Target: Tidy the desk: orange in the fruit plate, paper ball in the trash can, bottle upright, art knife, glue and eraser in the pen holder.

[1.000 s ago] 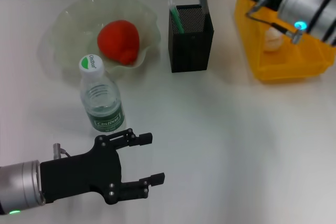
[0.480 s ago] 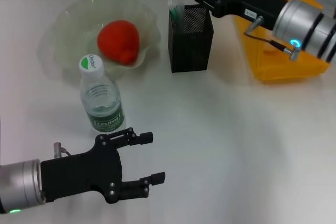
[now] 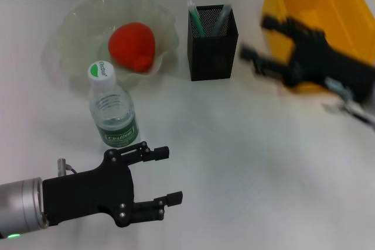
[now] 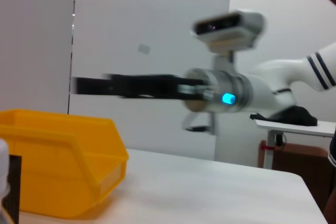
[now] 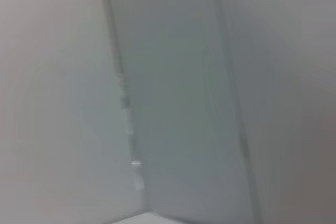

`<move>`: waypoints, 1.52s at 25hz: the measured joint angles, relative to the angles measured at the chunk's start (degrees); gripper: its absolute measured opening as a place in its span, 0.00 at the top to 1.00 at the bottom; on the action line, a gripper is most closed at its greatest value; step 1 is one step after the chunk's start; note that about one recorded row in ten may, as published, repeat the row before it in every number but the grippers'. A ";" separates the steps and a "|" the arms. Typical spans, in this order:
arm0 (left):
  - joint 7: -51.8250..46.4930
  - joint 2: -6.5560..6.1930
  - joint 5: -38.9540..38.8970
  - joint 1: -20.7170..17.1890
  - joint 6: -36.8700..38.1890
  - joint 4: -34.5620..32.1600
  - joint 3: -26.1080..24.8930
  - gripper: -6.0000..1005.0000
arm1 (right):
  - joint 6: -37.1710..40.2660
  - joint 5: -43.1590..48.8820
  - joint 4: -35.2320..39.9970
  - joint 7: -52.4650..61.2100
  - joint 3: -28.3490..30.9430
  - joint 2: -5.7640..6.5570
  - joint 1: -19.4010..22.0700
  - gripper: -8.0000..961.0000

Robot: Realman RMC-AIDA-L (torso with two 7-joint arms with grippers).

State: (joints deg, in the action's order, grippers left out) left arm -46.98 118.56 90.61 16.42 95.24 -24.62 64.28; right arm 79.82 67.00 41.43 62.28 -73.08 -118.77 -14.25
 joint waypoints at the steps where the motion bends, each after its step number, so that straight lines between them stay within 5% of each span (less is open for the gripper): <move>1: -0.01 -0.02 0.00 -0.07 0.17 -0.06 -0.03 0.22 | 0.00 0.00 0.00 0.00 0.00 0.00 0.00 0.18; 4: -0.33 -0.14 0.00 -0.30 0.39 -0.39 -0.04 0.22 | 11.03 14.21 -0.27 -1.12 8.87 0.51 3.74 0.16; 9: -0.37 -0.20 0.00 0.06 0.46 -0.41 -0.03 0.22 | 20.00 25.30 -4.29 -6.22 17.22 0.55 4.28 0.12; 38: 0.02 -0.08 0.00 0.04 0.44 -0.09 -0.03 0.21 | 18.95 27.84 -5.84 -6.80 17.96 -0.24 2.98 0.12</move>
State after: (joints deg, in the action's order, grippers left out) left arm -46.96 118.47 90.61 16.46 95.69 -24.71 64.25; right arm 98.77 94.83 35.59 55.48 -55.13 -119.01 -11.27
